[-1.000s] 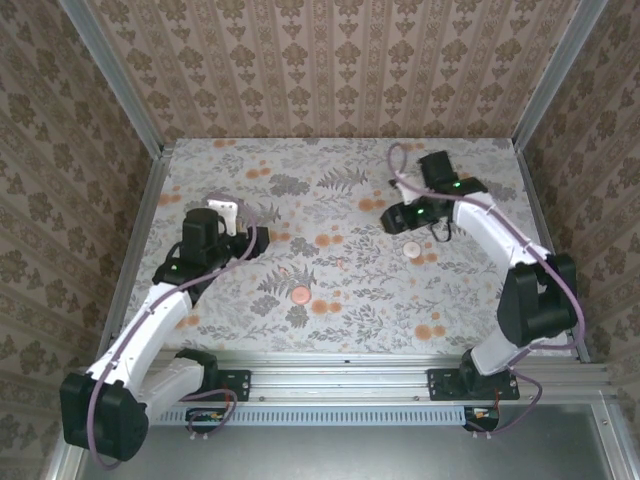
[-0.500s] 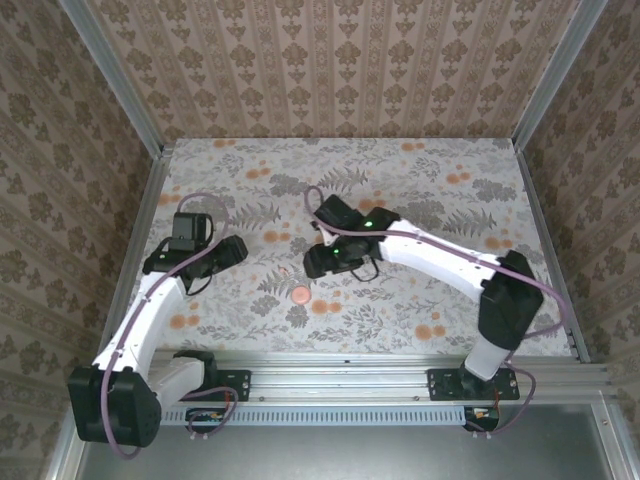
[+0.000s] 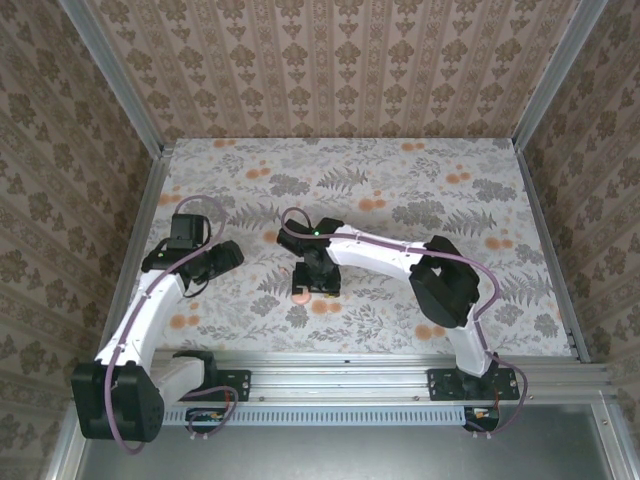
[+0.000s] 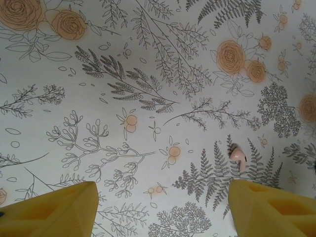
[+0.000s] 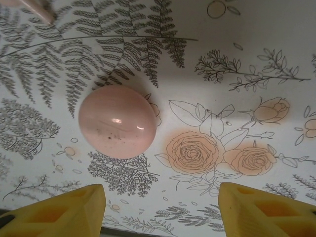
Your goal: Insert the wireless bluetooth earbuds into the charging case
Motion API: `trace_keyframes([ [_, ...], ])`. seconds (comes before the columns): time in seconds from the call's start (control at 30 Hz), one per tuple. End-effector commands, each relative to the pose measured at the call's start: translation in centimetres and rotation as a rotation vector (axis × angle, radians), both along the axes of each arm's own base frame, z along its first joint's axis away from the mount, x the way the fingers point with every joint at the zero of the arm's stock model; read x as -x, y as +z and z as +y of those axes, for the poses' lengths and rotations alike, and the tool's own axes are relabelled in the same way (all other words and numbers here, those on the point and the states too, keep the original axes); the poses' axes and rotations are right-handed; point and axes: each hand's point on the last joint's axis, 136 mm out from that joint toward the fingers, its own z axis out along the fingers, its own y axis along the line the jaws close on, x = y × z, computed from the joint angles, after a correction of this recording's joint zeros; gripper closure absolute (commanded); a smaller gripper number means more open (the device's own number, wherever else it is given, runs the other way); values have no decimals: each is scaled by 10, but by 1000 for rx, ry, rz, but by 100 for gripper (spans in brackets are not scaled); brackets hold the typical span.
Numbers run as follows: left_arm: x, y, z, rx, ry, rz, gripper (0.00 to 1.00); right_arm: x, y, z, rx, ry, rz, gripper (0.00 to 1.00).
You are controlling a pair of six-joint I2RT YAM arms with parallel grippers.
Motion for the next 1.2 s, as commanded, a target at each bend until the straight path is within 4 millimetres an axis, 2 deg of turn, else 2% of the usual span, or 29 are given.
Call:
trace_keyframes([
  [0.0, 4, -2, 4, -14, -15, 17, 29, 8, -7, 5, 40, -40, 33, 35],
  [0.4, 7, 4, 7, -12, -13, -9, 30, -1, -19, 21, 59, -8, 20, 35],
  [0.77, 8, 3, 7, -15, -17, -6, 30, -13, -29, 26, 105, 32, 12, 36],
  [0.93, 7, 2, 7, -17, -21, -3, 30, -20, -34, 25, 143, 53, 2, 37],
  [1.0, 6, 3, 8, -22, -26, -4, 30, -22, -36, 26, 146, 57, 1, 41],
  [1.17, 6, 2, 10, -36, -39, -2, 30, -20, -46, 17, 200, 72, 13, 42],
])
